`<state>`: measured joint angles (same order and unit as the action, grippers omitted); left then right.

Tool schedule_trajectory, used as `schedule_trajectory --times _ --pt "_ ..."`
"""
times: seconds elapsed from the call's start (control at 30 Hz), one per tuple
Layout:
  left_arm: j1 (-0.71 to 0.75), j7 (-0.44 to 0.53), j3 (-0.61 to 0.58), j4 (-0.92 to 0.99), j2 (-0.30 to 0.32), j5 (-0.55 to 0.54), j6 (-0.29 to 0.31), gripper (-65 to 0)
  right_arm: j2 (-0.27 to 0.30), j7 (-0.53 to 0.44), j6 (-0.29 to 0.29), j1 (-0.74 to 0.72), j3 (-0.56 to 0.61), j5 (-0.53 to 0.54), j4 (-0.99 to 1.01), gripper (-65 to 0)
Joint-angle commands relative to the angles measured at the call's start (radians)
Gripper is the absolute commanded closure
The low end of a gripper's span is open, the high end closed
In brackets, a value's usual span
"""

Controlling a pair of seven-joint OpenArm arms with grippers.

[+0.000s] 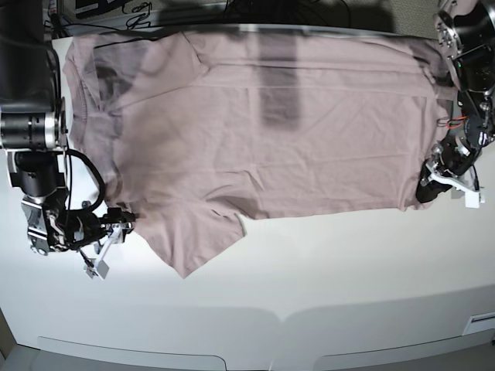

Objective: Fold the T-shirt properly
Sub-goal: 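Lift the hem with both grippers and fold it toward the collar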

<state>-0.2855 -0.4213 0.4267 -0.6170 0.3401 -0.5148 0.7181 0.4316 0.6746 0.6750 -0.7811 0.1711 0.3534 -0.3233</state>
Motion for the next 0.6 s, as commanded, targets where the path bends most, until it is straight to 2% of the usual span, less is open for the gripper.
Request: schedule_trajectory --times 0.0,0.2,0.57 --pt "0.003 -0.069 -0.003 0.002 0.002 0.061 -0.02 0.0 0.005 0.015 -0.004 -0.008 0.0 -0.002 -0.005 -28.9" --pt "0.003 -0.063 -0.003 0.002 0.001 0.061 -0.02 0.0 -0.031 0.168 0.023 -0.003 0.0 0.079 -0.005 -28.9" --pt "0.003 -0.063 -0.003 0.002 0.001 0.061 -0.02 0.0 -0.105 0.246 0.023 -0.003 0.0 0.085 -0.005 -28.9"
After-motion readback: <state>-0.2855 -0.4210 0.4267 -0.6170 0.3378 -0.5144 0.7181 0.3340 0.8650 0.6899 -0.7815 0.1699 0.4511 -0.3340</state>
